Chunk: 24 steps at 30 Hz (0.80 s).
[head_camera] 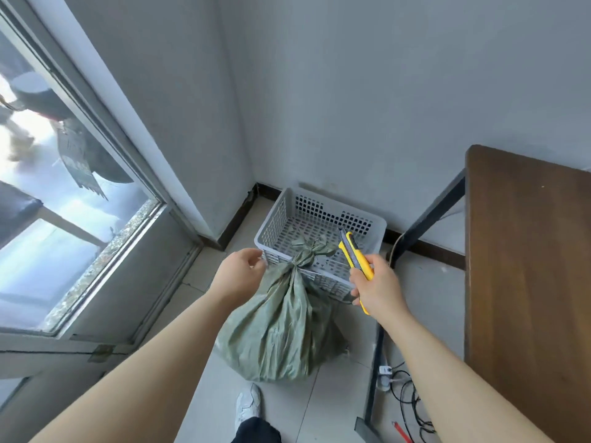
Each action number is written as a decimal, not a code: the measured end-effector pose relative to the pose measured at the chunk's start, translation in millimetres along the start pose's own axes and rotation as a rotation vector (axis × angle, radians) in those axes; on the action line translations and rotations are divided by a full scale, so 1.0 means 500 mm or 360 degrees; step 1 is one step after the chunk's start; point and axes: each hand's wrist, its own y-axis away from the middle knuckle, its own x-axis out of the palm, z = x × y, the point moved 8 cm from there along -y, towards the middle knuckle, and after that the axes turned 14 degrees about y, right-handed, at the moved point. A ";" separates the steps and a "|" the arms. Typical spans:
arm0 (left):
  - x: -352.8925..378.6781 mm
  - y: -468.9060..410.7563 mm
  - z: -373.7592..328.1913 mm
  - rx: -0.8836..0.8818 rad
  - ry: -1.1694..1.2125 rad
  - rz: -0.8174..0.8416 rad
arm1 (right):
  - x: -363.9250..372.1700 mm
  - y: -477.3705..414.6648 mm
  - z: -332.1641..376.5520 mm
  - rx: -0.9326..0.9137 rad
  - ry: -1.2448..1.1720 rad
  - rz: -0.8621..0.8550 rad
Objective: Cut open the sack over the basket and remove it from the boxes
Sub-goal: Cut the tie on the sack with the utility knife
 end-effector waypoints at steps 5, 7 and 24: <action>0.031 -0.169 0.093 -0.0064 -0.0052 0.0134 | 0.135 -0.121 -0.033 0.0182 -0.0095 0.0056; 0.066 -0.227 0.134 -0.0089 -0.0042 0.0179 | 0.192 -0.163 -0.063 0.0263 -0.0101 0.0127; 0.455 -0.548 0.464 -0.0348 -0.0156 0.0567 | 0.460 -0.466 -0.302 0.0168 0.0031 0.0160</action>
